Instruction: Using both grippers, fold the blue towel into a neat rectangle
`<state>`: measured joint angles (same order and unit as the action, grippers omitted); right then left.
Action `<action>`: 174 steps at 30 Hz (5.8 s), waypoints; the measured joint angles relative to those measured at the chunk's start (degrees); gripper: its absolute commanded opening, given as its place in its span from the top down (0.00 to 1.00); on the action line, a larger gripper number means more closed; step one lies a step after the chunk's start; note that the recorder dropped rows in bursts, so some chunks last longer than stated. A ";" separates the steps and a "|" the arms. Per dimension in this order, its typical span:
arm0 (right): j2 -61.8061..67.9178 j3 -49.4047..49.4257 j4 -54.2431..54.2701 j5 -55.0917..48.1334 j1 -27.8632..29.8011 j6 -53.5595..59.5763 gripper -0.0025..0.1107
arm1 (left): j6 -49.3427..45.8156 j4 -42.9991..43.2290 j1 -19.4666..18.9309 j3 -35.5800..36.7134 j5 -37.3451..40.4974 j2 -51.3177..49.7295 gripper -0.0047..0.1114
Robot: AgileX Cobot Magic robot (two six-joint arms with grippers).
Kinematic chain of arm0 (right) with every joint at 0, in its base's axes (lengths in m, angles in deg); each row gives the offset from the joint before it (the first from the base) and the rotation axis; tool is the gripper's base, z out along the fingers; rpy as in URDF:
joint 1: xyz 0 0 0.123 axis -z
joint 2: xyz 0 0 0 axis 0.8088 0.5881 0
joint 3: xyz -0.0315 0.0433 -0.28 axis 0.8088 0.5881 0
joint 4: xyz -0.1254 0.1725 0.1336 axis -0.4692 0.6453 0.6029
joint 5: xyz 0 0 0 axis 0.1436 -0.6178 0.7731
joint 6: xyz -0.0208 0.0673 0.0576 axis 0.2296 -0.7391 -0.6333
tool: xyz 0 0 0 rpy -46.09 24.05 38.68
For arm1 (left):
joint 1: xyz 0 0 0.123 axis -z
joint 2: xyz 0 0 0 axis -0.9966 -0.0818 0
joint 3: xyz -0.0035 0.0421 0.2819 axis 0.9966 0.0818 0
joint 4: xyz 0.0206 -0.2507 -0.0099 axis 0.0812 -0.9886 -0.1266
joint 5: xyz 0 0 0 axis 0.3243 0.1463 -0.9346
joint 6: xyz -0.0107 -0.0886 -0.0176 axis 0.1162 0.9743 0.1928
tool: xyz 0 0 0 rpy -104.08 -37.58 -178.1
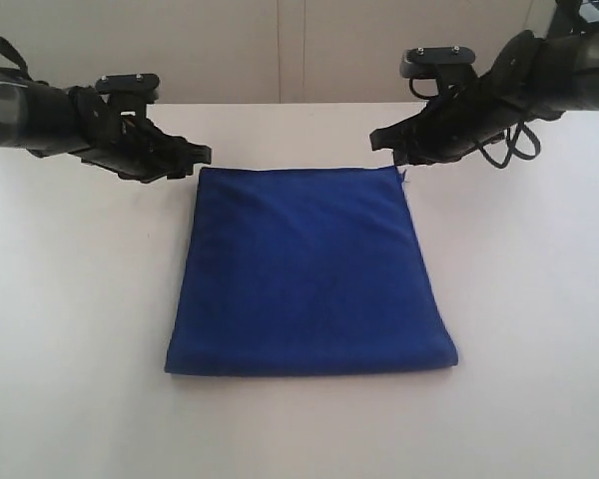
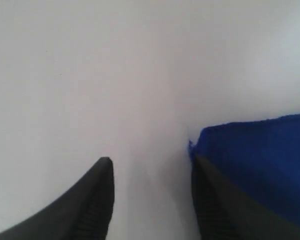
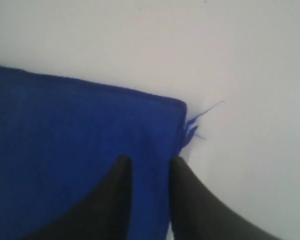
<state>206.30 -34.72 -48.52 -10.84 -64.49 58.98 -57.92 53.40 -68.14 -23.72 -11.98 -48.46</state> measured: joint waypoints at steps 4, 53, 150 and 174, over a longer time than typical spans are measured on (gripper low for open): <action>0.00 -3.51 -0.10 -6.63 0.00 -0.62 0.96 | -0.27 0.00 -0.26 0.00 4.43 3.63 0.82; 15.79 -14.29 -9.45 -0.22 0.00 -9.41 0.98 | -8.69 -17.42 2.74 -3.49 17.59 -3.58 0.96; -23.41 32.39 -0.05 -10.55 -7.73 -14.05 0.98 | -8.56 -10.10 11.34 23.46 31.60 14.52 0.96; -14.82 32.61 -8.77 -11.02 -7.82 -21.83 0.98 | -8.67 -10.29 11.34 23.46 31.60 14.52 0.96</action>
<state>191.49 -2.11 -57.29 -21.86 -72.31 37.16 -66.59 43.11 -56.80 -0.26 19.62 -33.93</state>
